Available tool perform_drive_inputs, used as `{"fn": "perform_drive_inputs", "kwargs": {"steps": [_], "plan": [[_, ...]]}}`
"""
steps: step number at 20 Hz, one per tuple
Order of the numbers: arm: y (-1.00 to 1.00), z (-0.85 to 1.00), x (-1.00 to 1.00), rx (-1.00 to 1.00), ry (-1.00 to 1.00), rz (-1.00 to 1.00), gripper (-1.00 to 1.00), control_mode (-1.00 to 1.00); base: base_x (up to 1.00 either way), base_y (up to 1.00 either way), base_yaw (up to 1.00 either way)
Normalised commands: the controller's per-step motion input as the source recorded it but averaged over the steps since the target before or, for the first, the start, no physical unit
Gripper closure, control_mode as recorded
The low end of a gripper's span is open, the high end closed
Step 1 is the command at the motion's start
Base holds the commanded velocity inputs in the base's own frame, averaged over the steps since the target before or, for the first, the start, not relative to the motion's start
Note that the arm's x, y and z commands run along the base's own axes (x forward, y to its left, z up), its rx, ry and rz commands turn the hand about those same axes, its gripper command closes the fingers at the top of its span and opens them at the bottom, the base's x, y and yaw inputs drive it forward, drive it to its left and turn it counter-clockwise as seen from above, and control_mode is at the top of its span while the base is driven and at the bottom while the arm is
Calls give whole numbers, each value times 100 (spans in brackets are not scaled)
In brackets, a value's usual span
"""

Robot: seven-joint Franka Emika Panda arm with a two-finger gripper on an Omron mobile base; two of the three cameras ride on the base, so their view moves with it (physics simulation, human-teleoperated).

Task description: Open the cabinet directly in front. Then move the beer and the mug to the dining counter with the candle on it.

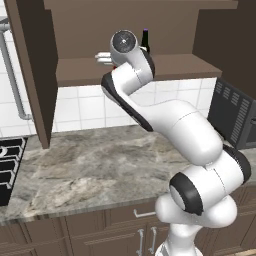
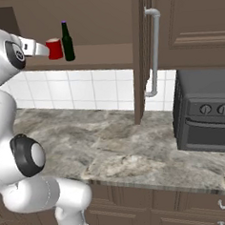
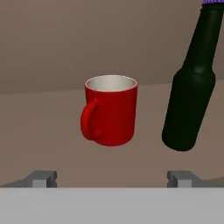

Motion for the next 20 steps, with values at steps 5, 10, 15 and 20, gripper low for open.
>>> {"fn": "perform_drive_inputs", "kwargs": {"steps": [5, 10, 15, 20], "plan": [[3, 0, 5, -1, 12, 0, -100, -100, 0, 0, 0], [1, 0, 0, -1, 3, 0, -100, -100, 0, 0, 0], [0, -2, 0, -3, -4, 0, -100, -100, 0, 0, 0], [3, -10, 13, -5, -10, 0, -100, -100, 0, 0, 0]]}}
